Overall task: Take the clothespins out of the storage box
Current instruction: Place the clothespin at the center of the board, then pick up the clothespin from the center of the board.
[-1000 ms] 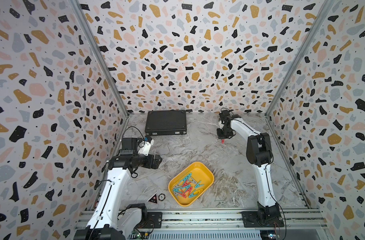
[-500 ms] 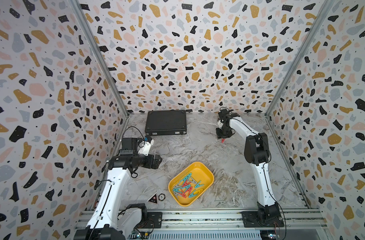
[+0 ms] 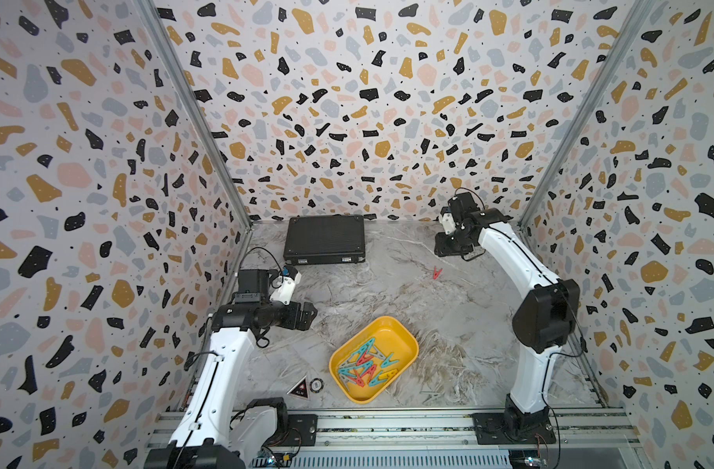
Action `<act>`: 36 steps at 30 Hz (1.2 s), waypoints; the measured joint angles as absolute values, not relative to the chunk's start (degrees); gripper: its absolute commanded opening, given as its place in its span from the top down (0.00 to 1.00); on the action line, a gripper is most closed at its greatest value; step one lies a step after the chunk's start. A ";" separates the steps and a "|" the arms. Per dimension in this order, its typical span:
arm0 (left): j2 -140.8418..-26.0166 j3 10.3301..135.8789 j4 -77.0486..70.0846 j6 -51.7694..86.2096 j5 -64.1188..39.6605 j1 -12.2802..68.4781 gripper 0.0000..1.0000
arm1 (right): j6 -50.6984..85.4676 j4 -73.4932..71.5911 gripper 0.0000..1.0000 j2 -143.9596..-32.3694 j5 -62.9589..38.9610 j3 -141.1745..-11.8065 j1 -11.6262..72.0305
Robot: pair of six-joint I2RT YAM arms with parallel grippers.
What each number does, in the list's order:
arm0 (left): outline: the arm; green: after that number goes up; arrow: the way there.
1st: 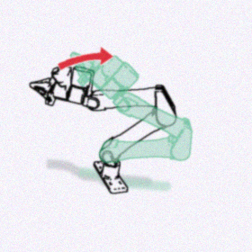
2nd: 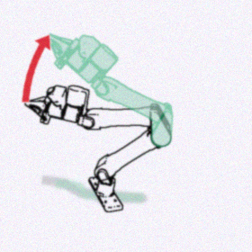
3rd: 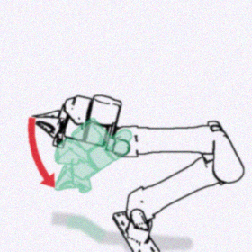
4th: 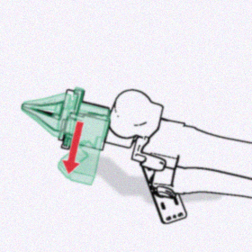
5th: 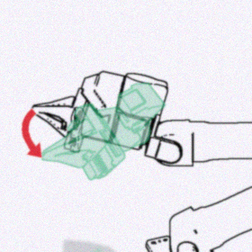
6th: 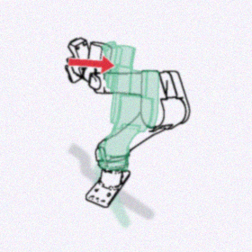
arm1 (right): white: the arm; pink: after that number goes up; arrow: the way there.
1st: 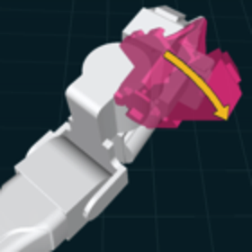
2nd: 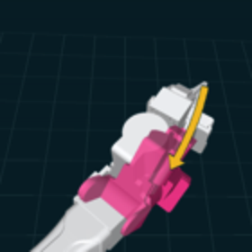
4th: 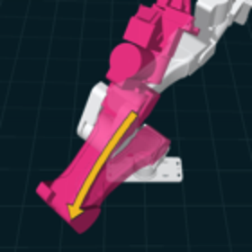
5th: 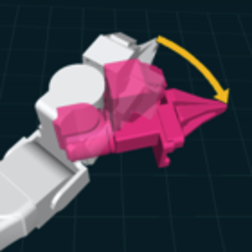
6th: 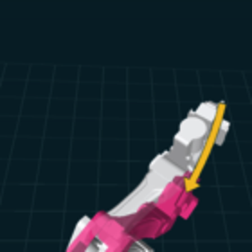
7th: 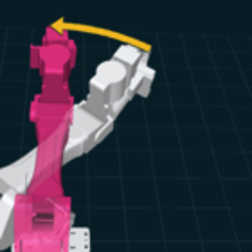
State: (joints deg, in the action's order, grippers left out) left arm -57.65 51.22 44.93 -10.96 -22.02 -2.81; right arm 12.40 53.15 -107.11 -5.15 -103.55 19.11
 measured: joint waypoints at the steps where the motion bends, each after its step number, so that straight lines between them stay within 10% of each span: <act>1: -57.65 51.22 44.95 -10.96 -22.02 -2.83 0.00 | 12.71 52.47 0.52 -103.77 -5.34 -99.13 19.62; 19: -57.67 51.22 44.95 -10.96 -22.02 -2.83 0.00 | 23.68 48.10 0.52 -56.34 -13.43 -43.35 43.40; 36: -57.98 51.22 44.95 -10.96 -22.04 -2.81 0.00 | 30.59 38.81 0.53 -63.09 -7.38 -38.19 61.06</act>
